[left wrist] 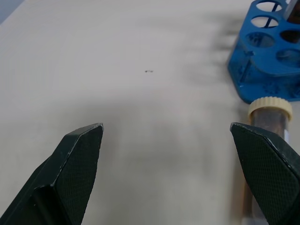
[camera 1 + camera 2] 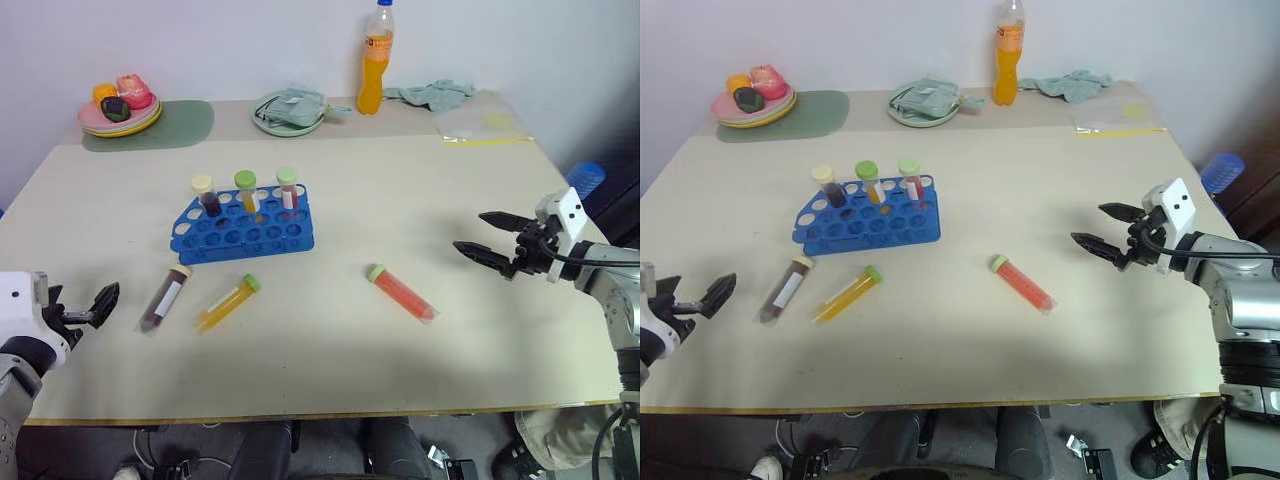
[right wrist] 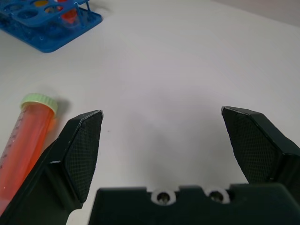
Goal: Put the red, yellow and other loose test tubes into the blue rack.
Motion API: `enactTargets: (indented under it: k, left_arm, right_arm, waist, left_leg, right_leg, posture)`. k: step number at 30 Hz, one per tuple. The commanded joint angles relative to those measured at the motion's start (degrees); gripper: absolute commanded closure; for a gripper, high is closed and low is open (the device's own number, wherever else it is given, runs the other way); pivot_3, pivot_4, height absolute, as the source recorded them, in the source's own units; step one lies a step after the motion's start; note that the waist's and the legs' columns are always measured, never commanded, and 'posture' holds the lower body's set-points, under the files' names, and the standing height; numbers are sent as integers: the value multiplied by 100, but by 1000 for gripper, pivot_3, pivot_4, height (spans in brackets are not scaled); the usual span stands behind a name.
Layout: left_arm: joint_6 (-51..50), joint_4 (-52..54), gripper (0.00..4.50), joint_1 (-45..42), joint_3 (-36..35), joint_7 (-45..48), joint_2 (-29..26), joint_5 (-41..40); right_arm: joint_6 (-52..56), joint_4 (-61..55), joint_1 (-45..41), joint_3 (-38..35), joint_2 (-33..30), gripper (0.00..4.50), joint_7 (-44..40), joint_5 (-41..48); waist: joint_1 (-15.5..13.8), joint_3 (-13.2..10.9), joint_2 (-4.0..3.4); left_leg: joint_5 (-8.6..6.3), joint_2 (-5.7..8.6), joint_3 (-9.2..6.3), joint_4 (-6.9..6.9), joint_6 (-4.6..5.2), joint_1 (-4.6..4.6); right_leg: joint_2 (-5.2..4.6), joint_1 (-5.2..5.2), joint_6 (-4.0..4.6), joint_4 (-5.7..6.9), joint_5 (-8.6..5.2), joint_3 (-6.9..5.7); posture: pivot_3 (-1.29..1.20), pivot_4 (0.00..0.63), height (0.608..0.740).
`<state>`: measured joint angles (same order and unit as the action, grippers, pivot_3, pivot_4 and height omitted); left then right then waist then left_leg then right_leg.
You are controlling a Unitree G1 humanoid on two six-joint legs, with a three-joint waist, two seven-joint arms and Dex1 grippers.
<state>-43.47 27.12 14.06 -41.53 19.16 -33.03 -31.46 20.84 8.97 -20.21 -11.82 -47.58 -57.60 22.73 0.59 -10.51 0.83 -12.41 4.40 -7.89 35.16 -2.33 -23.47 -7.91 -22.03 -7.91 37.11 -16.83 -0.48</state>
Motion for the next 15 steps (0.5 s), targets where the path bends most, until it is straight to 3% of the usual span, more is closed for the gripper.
enactTargets:
  k: [1, 9, 15]
  left_arm:
    - [85, 52, 57, -57, -40, -32, -30, 18]
    - [169, -49, 57, -349, 81, -64, -13, 15]
    - [372, -67, 57, -548, 61, 134, -13, -164]
  right_arm:
    - [-27, -284, 27, -96, 7, 0, 43, 55]
    - [178, -549, 107, -182, -51, 0, 156, 113]
    - [915, -1325, 247, -159, -207, 0, 227, 298]
  waist:
    - [4, 0, 0]
    - [1, 0, 0]
    - [-4, 0, 1]
  left_leg:
    - [0, -2, 3, 0, 0, 0]
    - [-1, -13, 23, -2, 0, -2]
    - [-1, -14, 25, -2, 0, -3]
  right_leg:
    - [2, -2, 1, 0, 1, 3]
    - [13, -19, 5, 2, 5, 22]
    - [14, -22, 6, 2, 5, 26]
  posture:
    - [0, 150, 740]
    - [0, 150, 740]
    - [0, 150, 740]
